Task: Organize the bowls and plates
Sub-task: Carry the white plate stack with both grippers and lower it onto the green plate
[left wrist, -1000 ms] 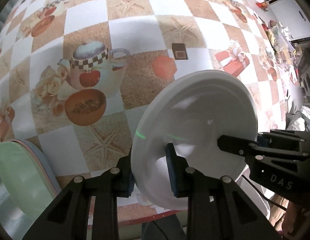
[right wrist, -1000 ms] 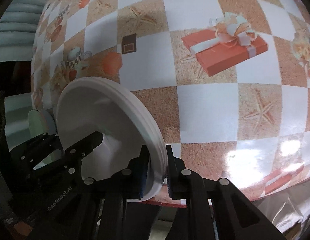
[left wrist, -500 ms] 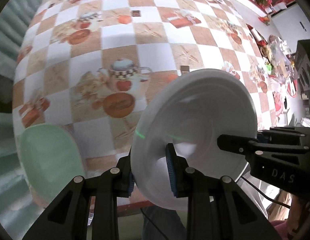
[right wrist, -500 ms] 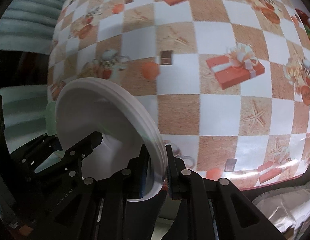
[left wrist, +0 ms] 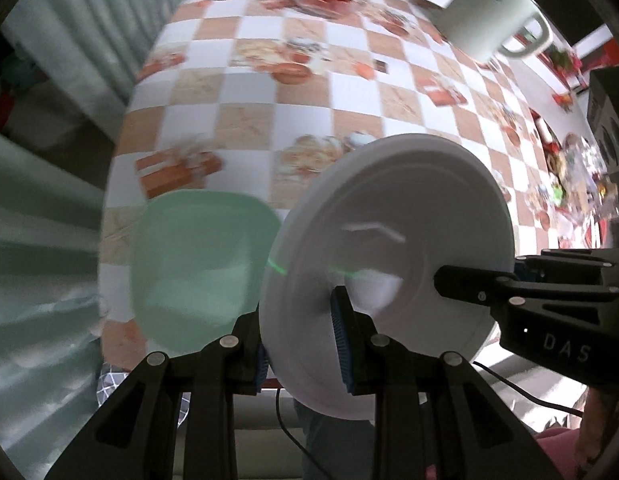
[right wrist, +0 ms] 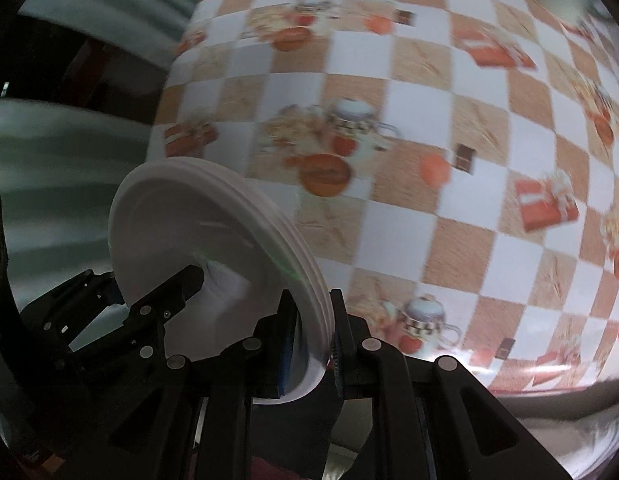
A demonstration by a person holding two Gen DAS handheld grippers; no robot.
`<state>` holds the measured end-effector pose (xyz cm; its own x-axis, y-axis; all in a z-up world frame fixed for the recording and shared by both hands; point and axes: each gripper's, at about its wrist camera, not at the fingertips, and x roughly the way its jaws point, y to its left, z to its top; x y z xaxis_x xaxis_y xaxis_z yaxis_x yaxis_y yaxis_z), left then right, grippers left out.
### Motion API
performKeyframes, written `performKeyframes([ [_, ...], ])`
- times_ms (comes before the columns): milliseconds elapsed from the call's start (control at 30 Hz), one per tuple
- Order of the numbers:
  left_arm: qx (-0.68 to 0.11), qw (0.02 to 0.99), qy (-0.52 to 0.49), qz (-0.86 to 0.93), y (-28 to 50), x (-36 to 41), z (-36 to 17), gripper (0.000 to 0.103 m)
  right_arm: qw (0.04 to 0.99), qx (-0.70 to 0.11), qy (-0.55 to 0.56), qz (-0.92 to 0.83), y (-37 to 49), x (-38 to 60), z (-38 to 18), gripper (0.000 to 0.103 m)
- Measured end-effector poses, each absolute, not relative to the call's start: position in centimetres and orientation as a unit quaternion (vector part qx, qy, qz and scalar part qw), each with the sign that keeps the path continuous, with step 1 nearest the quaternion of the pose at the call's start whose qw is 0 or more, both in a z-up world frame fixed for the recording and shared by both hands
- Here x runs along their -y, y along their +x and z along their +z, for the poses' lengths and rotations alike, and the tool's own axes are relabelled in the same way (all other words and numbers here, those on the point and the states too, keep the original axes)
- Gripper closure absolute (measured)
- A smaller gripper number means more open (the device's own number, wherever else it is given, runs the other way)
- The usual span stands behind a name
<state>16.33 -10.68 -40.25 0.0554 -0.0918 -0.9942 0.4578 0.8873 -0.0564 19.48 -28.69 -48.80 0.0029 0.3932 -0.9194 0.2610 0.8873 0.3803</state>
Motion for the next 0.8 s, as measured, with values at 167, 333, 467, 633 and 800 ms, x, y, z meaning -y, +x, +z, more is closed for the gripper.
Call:
performKeyframes([
  [167, -0.659, 0.724, 0.112, -0.168, 17.0, 7.1, -39.6, 0.073, 0.676, -0.706, 0.198, 0.070, 21.2, 25.3, -47.9, 0.085],
  [333, -0.662, 0.729, 0.097, -0.146, 17.8, 3.6, -39.6, 0.073, 0.676, -0.711, 0.171, 0.089, 22.7, 21.9, -47.9, 0.084],
  [467, -0.666, 0.728, 0.092, -0.136, 18.3, 1.7, -40.0, 0.073, 0.671, -0.718, 0.158, 0.099, 23.9, 19.6, -48.5, 0.084],
  [633, -0.674, 0.723, 0.087, -0.126, 19.0, 0.2, -41.0, 0.072, 0.664, -0.726, 0.150, 0.102, 24.8, 17.8, -49.4, 0.084],
  [800, -0.679, 0.718, 0.086, -0.125, 19.5, -0.4, -41.8, 0.072, 0.658, -0.730, 0.157, 0.098, 25.2, 17.4, -50.4, 0.084],
])
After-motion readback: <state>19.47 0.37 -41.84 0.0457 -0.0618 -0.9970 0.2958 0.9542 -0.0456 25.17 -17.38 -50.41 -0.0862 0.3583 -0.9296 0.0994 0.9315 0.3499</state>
